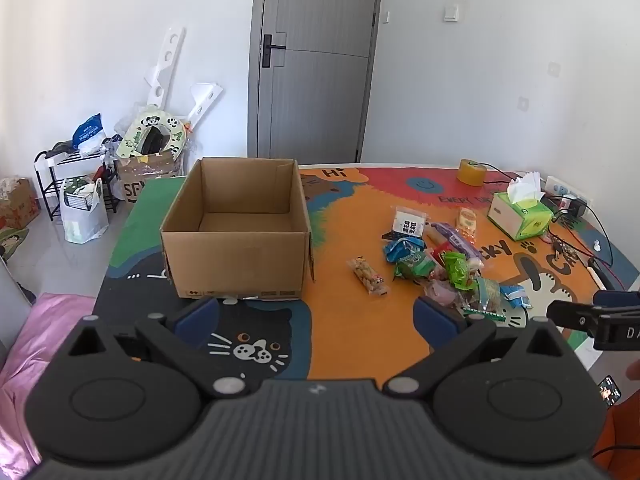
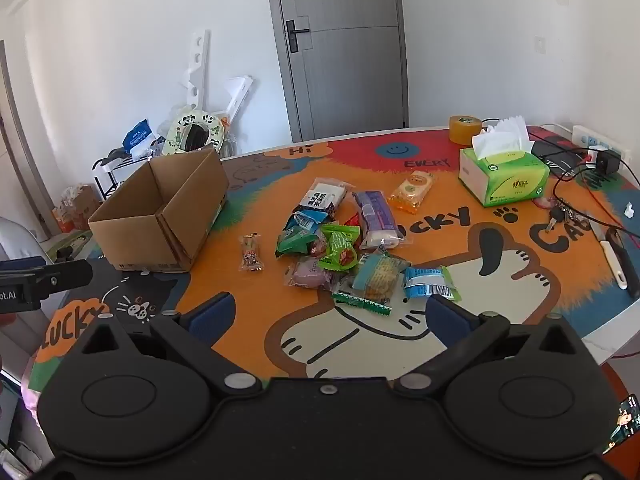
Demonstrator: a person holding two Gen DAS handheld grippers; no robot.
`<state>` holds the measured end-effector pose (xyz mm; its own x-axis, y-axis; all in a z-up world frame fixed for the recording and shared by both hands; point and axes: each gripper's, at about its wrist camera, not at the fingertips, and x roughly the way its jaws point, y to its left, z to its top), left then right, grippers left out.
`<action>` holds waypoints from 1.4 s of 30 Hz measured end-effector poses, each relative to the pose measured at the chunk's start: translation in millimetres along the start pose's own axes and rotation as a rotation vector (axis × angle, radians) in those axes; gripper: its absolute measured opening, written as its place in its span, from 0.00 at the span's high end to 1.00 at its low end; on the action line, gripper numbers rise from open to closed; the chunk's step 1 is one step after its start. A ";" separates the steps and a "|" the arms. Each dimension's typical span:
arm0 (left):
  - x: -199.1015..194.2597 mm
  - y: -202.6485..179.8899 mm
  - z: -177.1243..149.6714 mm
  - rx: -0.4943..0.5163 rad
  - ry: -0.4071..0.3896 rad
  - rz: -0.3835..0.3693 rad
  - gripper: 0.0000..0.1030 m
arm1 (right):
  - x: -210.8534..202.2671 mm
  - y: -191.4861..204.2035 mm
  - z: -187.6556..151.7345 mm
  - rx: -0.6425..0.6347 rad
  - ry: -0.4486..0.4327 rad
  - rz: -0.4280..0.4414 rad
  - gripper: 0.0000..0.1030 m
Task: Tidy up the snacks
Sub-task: 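Move both tools toward the snack pile on the table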
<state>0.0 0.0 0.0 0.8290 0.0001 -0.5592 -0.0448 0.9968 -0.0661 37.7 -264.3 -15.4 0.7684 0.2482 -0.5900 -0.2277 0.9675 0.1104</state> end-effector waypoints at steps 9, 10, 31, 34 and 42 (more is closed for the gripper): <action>-6.5 2.3 4.3 -0.005 -0.005 -0.002 0.00 | -2.6 0.7 0.5 -0.001 -0.007 0.000 0.00; -6.6 2.5 4.4 -0.005 -0.004 -0.002 0.00 | -2.7 0.7 0.5 -0.002 -0.008 0.000 0.00; -9.1 1.6 3.3 -0.010 -0.098 -0.018 0.00 | -7.5 -6.4 4.5 0.001 -0.031 -0.012 0.00; -4.6 -0.2 4.2 -0.001 -0.028 -0.021 0.00 | -6.1 -7.2 3.7 0.000 -0.023 -0.013 0.00; 33.4 -17.3 6.8 0.030 0.099 -0.076 0.00 | 7.4 -23.2 -0.5 -0.001 -0.007 -0.013 0.00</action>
<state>32.3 -16.7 -11.9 0.7703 -0.0823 -0.6324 0.0344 0.9956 -0.0877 48.4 -284.9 -22.7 0.7755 0.2363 -0.5854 -0.2189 0.9704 0.1018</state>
